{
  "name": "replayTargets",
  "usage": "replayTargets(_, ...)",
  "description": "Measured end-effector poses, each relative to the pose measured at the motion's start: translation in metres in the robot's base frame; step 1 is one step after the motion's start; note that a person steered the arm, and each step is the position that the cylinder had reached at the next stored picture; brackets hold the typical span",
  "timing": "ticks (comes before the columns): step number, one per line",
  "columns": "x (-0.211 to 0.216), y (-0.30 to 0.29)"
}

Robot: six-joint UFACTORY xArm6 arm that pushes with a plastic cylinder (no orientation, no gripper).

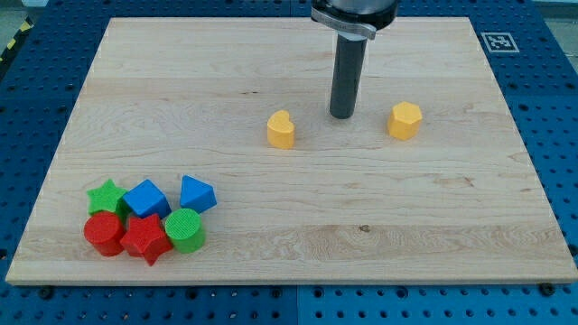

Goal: Slide the heart into the blue triangle

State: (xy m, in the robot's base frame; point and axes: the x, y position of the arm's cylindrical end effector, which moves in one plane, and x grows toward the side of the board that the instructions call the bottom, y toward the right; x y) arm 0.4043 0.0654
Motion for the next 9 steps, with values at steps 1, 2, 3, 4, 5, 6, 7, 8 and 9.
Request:
replayTargets(1,0.012,-0.063)
replayTargets(2,0.043,-0.150)
replayTargets(3,0.051,-0.182)
replayTargets(4,0.024,-0.161)
replayTargets(5,0.007,-0.106)
replayTargets(6,0.026,-0.057)
replayTargets(7,0.065,-0.062)
replayTargets(8,0.082,-0.084)
replayTargets(9,0.064,-0.086)
